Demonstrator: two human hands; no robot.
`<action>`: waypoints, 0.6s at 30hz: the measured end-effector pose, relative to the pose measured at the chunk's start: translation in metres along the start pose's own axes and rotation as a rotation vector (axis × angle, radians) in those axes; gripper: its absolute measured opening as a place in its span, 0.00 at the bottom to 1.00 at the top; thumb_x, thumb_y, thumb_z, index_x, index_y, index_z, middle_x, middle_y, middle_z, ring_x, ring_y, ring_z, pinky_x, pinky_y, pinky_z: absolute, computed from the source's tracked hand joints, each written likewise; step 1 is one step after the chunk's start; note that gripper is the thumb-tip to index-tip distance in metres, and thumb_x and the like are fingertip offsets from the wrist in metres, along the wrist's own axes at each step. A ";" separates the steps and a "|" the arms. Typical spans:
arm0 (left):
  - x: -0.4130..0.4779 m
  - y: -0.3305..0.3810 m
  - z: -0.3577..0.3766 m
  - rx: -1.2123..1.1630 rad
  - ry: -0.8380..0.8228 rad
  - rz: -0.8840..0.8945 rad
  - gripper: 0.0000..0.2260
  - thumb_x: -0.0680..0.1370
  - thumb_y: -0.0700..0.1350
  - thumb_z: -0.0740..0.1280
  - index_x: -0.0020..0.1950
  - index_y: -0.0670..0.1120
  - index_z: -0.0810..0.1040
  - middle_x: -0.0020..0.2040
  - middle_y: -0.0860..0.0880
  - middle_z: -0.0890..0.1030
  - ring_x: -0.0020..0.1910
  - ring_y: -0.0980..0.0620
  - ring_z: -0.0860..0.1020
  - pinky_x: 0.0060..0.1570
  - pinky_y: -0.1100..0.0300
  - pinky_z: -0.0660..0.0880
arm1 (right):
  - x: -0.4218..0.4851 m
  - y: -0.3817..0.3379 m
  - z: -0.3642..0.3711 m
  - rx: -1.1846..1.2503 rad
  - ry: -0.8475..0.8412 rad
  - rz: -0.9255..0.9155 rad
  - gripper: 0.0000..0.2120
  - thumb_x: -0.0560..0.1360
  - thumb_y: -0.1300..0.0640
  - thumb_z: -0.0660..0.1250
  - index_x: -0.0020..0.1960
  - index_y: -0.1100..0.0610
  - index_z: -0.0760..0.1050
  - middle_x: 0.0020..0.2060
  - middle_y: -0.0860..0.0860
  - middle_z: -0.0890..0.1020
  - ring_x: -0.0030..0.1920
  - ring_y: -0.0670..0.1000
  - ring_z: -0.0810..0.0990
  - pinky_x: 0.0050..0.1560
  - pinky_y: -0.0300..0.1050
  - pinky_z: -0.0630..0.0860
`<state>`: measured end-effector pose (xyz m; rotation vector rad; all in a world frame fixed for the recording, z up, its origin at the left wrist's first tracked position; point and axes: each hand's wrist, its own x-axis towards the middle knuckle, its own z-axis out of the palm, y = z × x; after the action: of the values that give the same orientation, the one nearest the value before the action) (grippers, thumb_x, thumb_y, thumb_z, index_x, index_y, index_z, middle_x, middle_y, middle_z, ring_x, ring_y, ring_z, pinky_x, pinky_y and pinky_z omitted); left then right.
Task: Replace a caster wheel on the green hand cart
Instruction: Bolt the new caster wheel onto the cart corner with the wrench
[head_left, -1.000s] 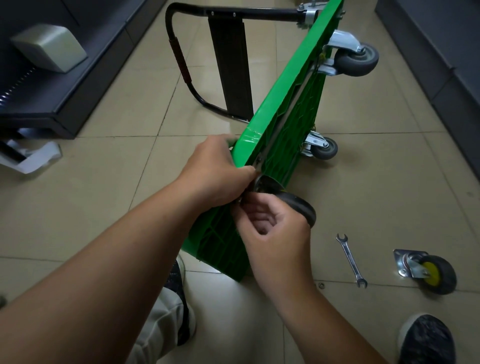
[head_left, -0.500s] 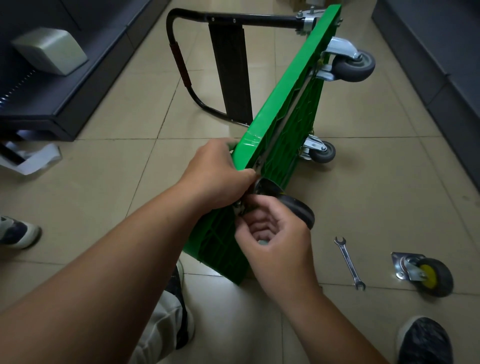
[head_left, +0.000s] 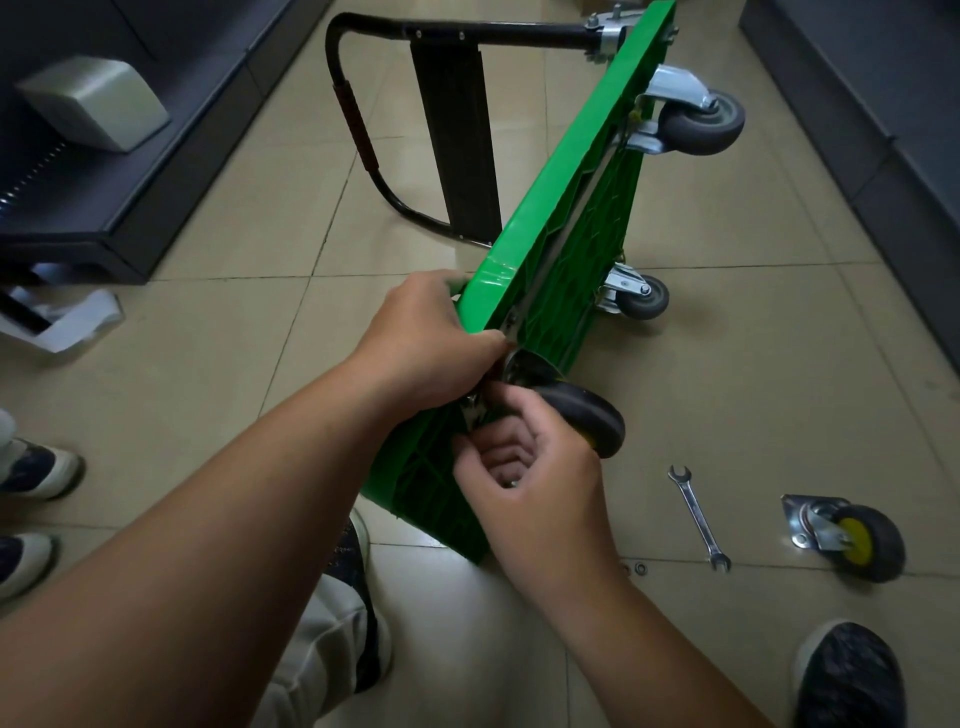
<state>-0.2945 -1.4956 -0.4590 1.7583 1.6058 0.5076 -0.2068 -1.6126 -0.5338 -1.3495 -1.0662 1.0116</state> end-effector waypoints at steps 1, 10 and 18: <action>0.000 0.000 0.000 -0.003 -0.003 -0.002 0.20 0.74 0.45 0.75 0.66 0.55 0.81 0.45 0.53 0.86 0.40 0.53 0.85 0.47 0.49 0.85 | 0.000 -0.001 0.001 0.002 0.004 0.008 0.17 0.76 0.59 0.73 0.64 0.50 0.79 0.36 0.48 0.83 0.35 0.46 0.82 0.36 0.39 0.80; 0.003 -0.001 0.000 -0.017 -0.006 -0.048 0.24 0.74 0.46 0.75 0.69 0.55 0.79 0.47 0.51 0.86 0.41 0.53 0.85 0.47 0.51 0.85 | 0.017 -0.008 0.001 -0.033 0.043 0.042 0.02 0.81 0.57 0.70 0.50 0.54 0.82 0.33 0.47 0.84 0.32 0.47 0.84 0.37 0.47 0.83; 0.001 0.000 0.000 -0.019 0.007 -0.034 0.22 0.73 0.46 0.75 0.67 0.56 0.79 0.43 0.53 0.85 0.39 0.54 0.85 0.47 0.52 0.85 | 0.021 -0.006 -0.007 -0.086 -0.008 0.003 0.03 0.78 0.57 0.73 0.48 0.52 0.79 0.33 0.47 0.83 0.33 0.46 0.82 0.38 0.51 0.83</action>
<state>-0.2940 -1.4944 -0.4594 1.7138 1.6273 0.5118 -0.1954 -1.5933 -0.5270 -1.4179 -1.1249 0.9829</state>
